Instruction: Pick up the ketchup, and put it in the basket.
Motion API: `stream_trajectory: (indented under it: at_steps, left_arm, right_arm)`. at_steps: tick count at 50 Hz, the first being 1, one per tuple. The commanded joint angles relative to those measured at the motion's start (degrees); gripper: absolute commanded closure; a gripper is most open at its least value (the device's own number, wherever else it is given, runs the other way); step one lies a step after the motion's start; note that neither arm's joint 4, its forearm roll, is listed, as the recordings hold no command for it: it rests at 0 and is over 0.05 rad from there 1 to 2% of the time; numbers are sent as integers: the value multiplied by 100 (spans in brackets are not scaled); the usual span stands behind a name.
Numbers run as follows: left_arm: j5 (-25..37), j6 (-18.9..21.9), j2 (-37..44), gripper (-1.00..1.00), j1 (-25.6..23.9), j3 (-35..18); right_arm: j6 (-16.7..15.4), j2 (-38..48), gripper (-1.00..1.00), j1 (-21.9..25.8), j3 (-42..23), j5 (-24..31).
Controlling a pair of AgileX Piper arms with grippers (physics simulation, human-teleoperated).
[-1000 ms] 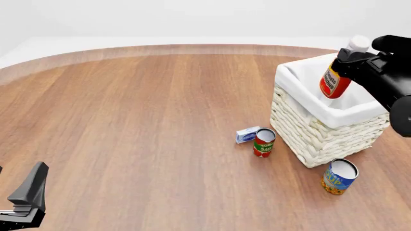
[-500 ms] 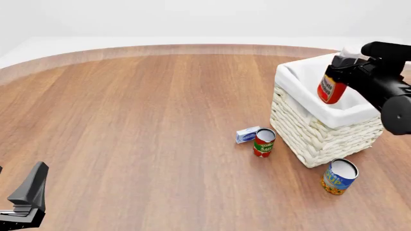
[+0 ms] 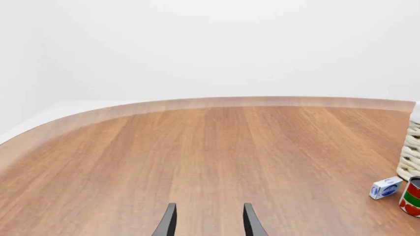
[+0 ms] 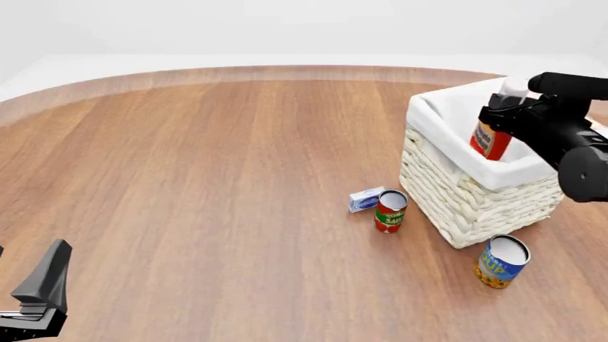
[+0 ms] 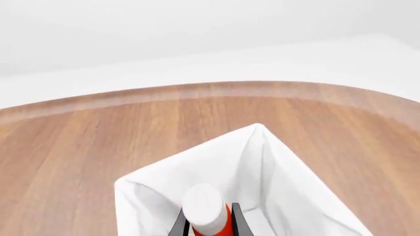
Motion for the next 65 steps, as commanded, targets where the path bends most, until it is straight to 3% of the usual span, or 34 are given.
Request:
stream_trajectory:
  at_steps: [1,65]
  left_arm:
    - [0,0,0,-100,0,0]
    - [0,0,0,-100,0,0]
  right_arm:
    - [73,170,100,17,-62,-34]
    - [181,267,100,92,-32,-102]
